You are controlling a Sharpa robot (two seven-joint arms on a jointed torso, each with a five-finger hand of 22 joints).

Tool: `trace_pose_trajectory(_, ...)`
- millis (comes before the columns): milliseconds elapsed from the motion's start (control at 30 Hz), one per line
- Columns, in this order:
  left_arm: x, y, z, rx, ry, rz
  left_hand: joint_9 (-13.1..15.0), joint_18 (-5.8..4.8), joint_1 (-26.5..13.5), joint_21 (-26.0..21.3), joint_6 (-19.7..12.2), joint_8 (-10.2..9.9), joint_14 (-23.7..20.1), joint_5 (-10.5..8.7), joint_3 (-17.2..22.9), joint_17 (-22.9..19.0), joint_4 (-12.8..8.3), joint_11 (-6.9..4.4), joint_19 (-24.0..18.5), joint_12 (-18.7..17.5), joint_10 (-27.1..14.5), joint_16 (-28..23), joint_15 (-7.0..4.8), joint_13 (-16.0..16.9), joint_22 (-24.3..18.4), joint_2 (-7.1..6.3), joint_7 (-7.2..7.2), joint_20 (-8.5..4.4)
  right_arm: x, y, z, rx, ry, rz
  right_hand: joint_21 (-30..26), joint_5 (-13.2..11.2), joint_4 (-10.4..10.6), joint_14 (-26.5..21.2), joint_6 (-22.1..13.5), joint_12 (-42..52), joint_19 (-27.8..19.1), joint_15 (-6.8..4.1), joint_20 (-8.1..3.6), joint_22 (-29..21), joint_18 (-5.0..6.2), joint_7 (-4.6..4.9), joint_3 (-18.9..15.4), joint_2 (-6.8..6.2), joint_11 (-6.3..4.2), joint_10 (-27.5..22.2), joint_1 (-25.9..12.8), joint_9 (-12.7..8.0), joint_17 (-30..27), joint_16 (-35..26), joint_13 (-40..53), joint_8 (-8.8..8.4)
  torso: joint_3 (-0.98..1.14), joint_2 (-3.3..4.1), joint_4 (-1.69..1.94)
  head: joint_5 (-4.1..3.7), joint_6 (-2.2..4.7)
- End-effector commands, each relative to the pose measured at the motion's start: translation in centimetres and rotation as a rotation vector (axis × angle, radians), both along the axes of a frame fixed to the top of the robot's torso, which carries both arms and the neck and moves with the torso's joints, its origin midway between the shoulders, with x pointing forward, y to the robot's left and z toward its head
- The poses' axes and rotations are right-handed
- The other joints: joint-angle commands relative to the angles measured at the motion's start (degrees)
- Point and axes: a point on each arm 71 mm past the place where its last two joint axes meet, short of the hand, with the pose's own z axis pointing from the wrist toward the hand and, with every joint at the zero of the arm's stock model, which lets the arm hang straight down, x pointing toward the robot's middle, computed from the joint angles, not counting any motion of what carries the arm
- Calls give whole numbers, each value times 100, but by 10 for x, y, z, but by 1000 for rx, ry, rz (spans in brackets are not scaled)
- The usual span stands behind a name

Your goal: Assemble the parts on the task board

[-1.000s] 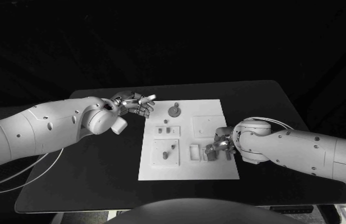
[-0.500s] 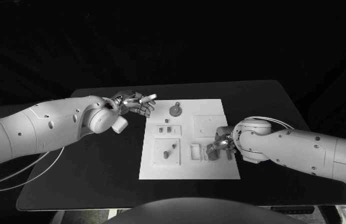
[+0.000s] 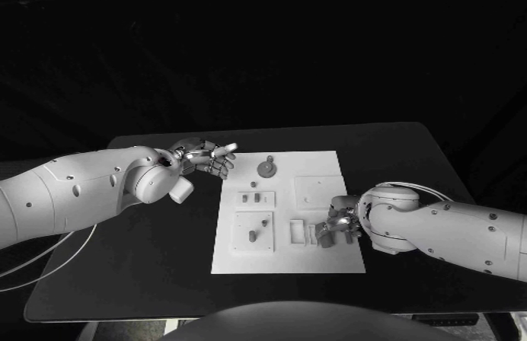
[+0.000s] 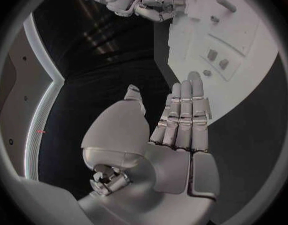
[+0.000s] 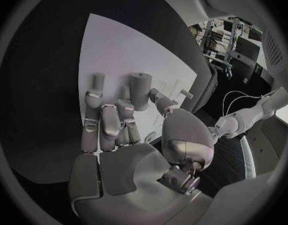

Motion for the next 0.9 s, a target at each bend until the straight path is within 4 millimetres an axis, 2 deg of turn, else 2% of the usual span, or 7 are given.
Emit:
trace_pose_trajectory(33, 0, -1, 1, -8, -1, -12, -6, 64, -60, -26, -43, -17, 3, 20, 42, 8, 7, -5, -19, -11, -44, -29, 28, -8, -5, 19, 136, -5, -3, -2, -1, 10, 15, -6, 3, 27, -411, -20, 38, 38, -3, -9, 38, 40, 212, -6, 411, 102, 5, 19, 57, 18, -6, 30, -9, 21, 0, 0, -1, -12, 7)
trace_pose_trajectory(433, 1, -1, 1, -8, 0, -12, -7, 64, -69, -26, -42, -16, 3, 20, 50, 10, 8, -5, -19, -10, -44, -30, 28, -9, -4, 17, 136, -4, 1, -11, 13, 48, 0, -64, -2, -7, -412, -17, 56, 37, 6, -14, 37, 34, 212, -10, 427, 57, 0, 30, 9, 11, -27, 39, -27, 13, -4, 2, 1, -33, 17)
trace_pose_trajectory(900, 0, -1, 0, -8, 5, -15, -8, 64, -83, -28, -44, -16, 1, 20, 55, 12, 8, -4, -22, -10, -47, -34, 29, -10, -3, 14, 136, -3, 4, 3, 21, 170, 39, -170, -7, -27, -389, -19, 64, 37, 17, -19, 34, 27, 212, -13, 444, 14, -3, 37, -33, 4, -52, 45, -40, 2, -6, 6, 7, -34, 11)
